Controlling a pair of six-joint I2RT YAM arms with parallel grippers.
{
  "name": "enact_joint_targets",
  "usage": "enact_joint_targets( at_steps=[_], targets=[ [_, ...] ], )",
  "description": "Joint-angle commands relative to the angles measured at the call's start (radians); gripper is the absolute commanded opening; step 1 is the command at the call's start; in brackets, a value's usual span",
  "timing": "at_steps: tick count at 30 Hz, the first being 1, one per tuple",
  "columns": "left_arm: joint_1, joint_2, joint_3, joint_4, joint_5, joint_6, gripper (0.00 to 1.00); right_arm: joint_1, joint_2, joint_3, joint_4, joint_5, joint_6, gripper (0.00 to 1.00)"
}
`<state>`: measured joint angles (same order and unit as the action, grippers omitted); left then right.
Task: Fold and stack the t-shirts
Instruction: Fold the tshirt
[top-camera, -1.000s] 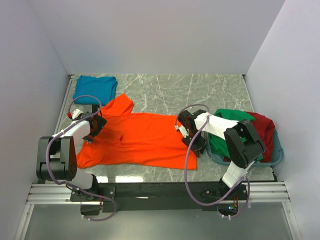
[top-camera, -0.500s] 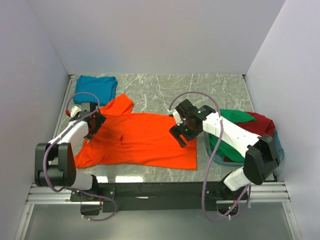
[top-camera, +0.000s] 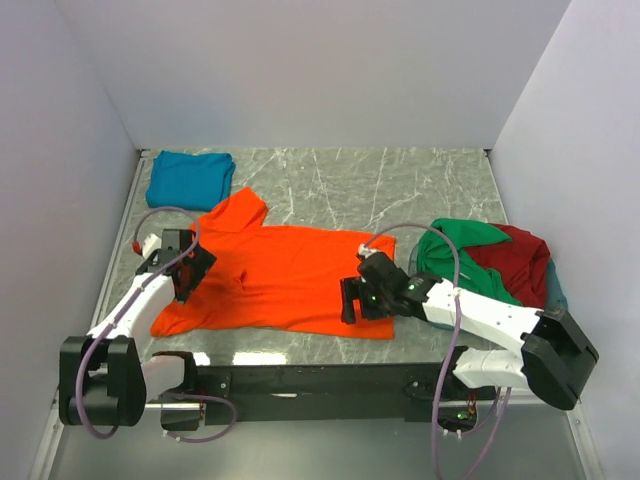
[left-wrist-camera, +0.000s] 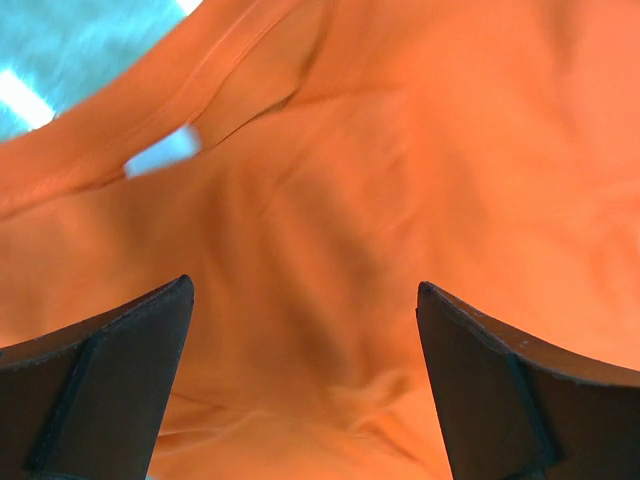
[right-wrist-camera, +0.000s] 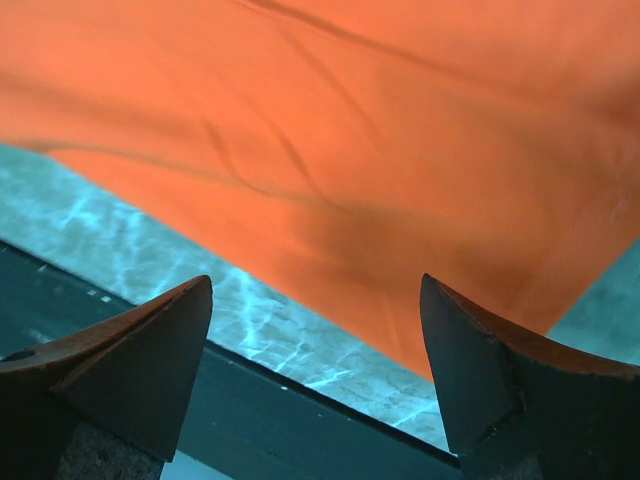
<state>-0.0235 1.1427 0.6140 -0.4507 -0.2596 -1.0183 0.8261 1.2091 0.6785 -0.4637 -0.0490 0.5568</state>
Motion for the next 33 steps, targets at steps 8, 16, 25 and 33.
enact_joint_targets(
  at_steps=[8,16,25,33],
  targets=[
    [-0.004,0.086,-0.079,-0.002,-0.012,-0.04,0.99,0.002,-0.074,-0.21,0.094,0.052,0.225,0.91],
    [-0.004,0.036,-0.097,-0.123,-0.05,-0.08,0.99,0.005,-0.169,-0.252,-0.048,0.032,0.307,0.91],
    [-0.016,-0.149,-0.096,-0.348,-0.102,-0.273,0.99,0.03,-0.278,-0.252,-0.151,0.006,0.313,0.91],
    [-0.05,-0.203,0.166,-0.29,-0.067,-0.143,1.0,0.03,-0.295,0.033,-0.156,0.194,0.161,0.95]
  ],
)
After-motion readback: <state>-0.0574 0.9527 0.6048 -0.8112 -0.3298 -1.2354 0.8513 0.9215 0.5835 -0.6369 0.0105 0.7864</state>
